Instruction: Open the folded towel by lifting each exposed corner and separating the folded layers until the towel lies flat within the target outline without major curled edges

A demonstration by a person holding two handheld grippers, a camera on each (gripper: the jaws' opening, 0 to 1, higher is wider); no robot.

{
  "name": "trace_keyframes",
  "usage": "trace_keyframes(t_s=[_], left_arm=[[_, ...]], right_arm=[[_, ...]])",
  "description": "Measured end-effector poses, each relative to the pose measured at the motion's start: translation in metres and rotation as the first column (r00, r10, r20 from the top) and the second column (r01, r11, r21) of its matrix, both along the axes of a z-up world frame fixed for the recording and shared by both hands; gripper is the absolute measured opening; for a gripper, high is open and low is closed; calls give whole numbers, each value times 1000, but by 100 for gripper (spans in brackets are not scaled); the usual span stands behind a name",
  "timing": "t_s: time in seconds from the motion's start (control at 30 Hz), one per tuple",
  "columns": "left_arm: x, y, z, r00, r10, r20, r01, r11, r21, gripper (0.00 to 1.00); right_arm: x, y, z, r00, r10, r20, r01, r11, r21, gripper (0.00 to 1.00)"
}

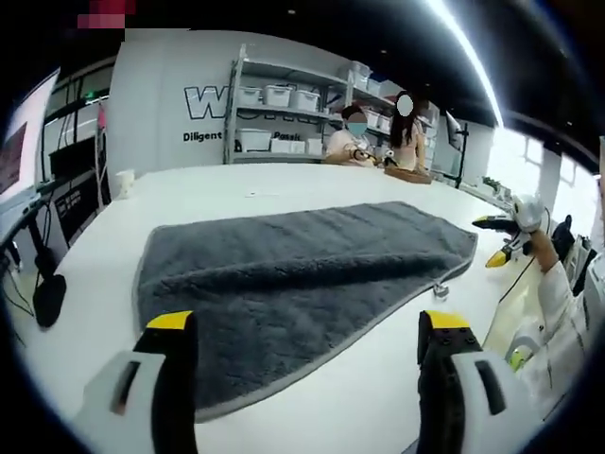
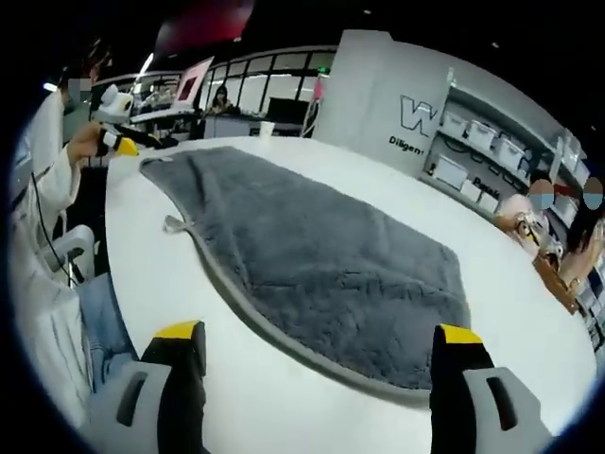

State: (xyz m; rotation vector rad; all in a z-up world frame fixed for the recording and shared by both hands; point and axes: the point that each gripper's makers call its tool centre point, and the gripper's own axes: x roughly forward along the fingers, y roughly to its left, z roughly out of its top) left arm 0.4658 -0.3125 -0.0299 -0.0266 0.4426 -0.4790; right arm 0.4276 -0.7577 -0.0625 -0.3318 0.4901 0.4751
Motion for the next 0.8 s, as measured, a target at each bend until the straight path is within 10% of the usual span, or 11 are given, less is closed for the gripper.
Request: trace_keyframes(t_s=[0.33,0.5,0.6,0.8], left_arm=[[15,19,-19,965,256,47,-258,966,34,94],[22,24,-20,935,328,134,-344,931,122,75],[20,17,-28,953,259,158,-291,928,233,53],[14,5,-38,968,225,108,-242,953,180,36]], right_arm=[[-3,-11,-2,999,-50,11,50,998,40,99],[-4,-11,-2,999,-53,13,52,998,42,99],[-5,-9,-2,999,-46,13,45,998,48,99],[-8,-9,-5,999,-41,3,40,998,44,99]])
